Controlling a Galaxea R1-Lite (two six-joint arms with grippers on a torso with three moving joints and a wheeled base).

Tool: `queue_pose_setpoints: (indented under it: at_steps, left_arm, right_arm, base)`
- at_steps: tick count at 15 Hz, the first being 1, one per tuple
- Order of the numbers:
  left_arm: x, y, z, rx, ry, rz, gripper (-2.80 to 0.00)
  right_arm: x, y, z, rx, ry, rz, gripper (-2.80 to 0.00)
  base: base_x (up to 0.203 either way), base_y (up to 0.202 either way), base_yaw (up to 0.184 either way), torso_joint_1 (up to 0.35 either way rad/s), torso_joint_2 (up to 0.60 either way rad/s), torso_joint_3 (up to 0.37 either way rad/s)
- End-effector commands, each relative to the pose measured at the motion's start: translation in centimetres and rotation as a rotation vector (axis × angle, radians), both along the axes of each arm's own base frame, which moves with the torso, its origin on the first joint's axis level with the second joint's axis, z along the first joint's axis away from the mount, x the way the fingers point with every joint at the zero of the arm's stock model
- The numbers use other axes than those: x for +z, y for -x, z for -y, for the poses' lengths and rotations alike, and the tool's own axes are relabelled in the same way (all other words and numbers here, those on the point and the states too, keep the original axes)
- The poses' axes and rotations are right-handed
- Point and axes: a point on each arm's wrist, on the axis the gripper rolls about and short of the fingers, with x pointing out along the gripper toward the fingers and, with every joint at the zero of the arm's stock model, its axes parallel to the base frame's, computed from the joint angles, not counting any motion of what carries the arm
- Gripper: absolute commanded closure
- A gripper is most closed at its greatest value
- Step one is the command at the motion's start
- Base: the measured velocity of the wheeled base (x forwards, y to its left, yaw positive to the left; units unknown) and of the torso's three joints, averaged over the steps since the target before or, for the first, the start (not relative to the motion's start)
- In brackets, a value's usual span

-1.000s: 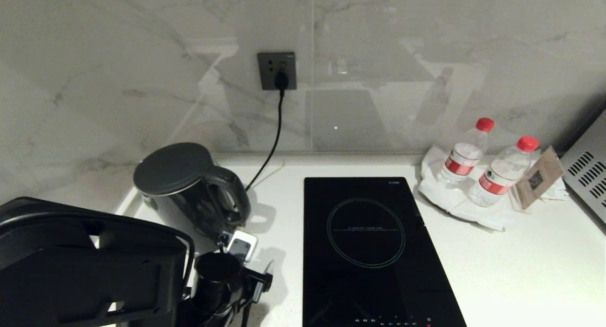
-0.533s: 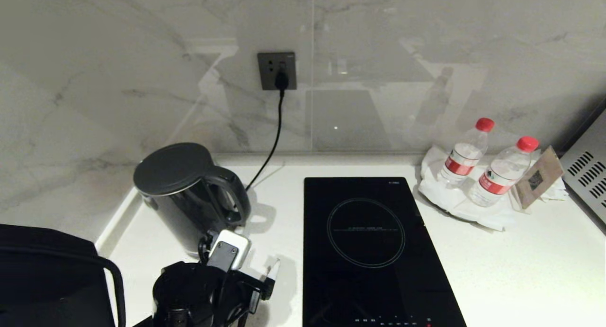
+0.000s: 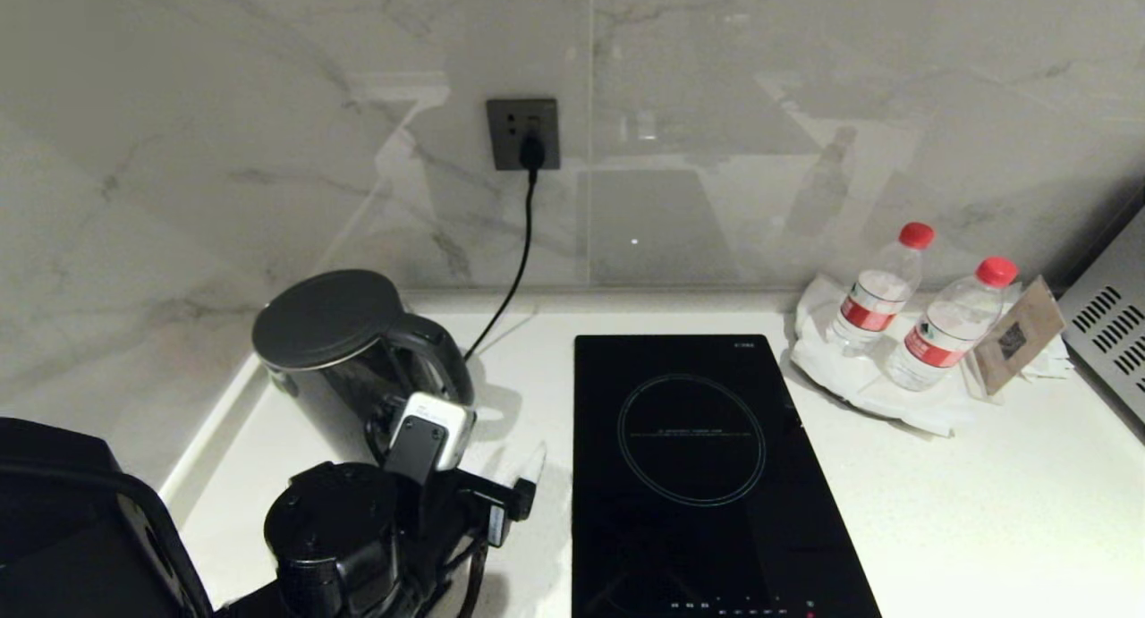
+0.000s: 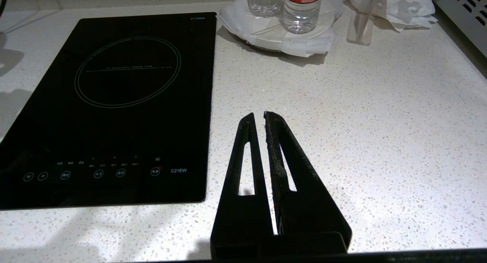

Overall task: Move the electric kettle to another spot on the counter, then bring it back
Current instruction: Pick up the kettle

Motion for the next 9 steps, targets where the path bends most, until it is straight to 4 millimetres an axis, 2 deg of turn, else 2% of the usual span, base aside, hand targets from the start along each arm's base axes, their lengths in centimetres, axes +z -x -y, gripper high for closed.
queue_pose_setpoints:
  at_steps: [1,4,9]
  left_arm:
    - [0.6,-1.7,0.1,0.043,0.028,0.03,-2.8]
    - [0.3,-3.5,-0.5,0.093,0.012,0.027,-2.8]
    - [0.3,-4.4,-0.9,0.118,0.017,0.033,-2.8]
  right_arm:
    - [0.0,0.0,0.0,0.001,0.0,0.0,0.0]
    - [0.0,0.0,0.0,0.002,0.0,0.001,0.0]
    - [0.0,0.0,0.0,0.002,0.0,0.0,0.0]
  base:
    - [0.0,0.0,0.0,0.0,0.0,0.0]
    - [0.0,0.0,0.0,0.0,0.0,0.0]
    - [0.0,0.0,0.0,0.0,0.0,0.0]
